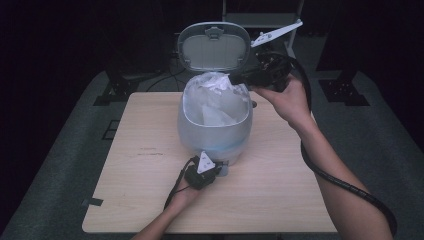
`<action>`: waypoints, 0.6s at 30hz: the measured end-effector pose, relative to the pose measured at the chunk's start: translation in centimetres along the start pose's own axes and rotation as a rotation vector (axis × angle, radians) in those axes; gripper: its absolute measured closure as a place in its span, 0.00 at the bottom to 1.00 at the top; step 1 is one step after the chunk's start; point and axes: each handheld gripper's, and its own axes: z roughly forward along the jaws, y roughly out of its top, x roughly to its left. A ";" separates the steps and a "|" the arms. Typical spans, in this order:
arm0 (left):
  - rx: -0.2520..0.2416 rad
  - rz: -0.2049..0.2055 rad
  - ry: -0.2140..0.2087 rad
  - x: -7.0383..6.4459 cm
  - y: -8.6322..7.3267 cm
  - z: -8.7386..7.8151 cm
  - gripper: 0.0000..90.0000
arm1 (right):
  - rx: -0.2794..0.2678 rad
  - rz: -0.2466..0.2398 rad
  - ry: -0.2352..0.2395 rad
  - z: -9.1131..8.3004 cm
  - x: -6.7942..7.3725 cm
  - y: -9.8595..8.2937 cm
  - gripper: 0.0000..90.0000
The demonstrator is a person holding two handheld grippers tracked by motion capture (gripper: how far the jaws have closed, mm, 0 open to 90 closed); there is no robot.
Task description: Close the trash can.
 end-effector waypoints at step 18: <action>0.003 0.006 -0.001 0.1 0.0 0.0 0.88 | 0.036 0.015 0.002 3.3 -0.7 0.3 0.91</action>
